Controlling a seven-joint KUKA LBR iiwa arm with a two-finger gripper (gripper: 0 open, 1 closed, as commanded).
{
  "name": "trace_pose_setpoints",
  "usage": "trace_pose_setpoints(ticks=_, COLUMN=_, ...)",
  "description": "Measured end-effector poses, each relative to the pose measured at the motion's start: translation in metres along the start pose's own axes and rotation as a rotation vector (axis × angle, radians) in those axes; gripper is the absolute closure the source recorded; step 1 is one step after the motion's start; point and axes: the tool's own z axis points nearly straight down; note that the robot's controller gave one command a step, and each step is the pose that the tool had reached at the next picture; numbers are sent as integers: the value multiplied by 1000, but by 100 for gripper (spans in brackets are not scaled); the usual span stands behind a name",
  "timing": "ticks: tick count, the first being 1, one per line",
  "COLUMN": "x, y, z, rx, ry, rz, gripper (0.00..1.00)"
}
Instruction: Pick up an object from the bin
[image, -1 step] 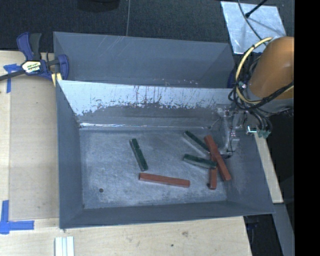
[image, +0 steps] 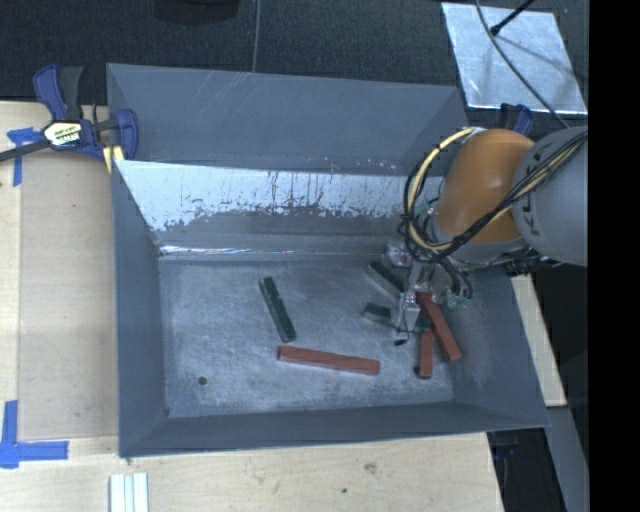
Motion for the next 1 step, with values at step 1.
trace_pose_setpoints(ticks=1, x=7, y=-18, z=-4, rx=-6, ry=-12, rz=355, gripper=0)
